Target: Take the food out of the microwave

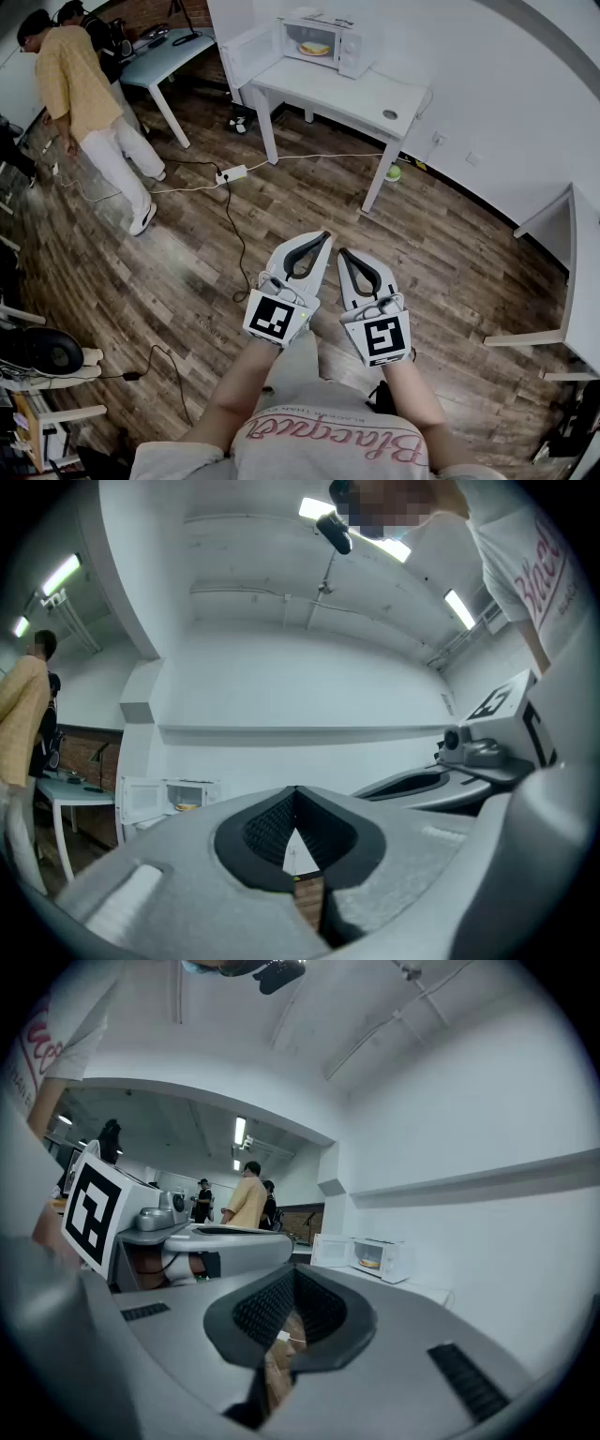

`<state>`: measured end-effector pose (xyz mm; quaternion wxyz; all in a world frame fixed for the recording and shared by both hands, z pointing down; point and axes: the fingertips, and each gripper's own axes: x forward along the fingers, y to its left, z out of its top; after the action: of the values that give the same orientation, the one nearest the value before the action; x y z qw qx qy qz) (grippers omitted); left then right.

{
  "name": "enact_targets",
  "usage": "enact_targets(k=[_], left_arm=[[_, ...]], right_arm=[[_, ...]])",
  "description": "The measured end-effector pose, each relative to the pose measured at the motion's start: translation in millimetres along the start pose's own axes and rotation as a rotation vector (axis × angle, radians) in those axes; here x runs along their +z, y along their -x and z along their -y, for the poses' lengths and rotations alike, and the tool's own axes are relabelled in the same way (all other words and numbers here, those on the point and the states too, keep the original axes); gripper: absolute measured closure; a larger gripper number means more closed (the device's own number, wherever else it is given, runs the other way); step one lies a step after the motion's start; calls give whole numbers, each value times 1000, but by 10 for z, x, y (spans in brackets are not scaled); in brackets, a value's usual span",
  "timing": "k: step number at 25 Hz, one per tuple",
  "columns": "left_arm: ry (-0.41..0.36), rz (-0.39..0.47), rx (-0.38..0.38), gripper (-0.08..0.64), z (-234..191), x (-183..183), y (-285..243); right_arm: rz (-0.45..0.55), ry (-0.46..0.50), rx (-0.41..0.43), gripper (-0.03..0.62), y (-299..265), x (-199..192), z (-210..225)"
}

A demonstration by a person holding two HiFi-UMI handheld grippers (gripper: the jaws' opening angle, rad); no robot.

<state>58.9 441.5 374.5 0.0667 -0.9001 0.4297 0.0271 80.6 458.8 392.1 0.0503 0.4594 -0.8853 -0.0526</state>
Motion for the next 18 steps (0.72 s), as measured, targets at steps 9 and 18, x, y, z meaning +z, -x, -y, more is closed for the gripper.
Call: enact_targets(k=[9, 18], left_arm=[[1, 49, 9, 557, 926, 219, 679], [-17, 71, 20, 557, 979, 292, 882]], right_arm=[[-1, -5, -47, 582, 1076, -91, -353], [19, 13, -55, 583, 1232, 14, -486]])
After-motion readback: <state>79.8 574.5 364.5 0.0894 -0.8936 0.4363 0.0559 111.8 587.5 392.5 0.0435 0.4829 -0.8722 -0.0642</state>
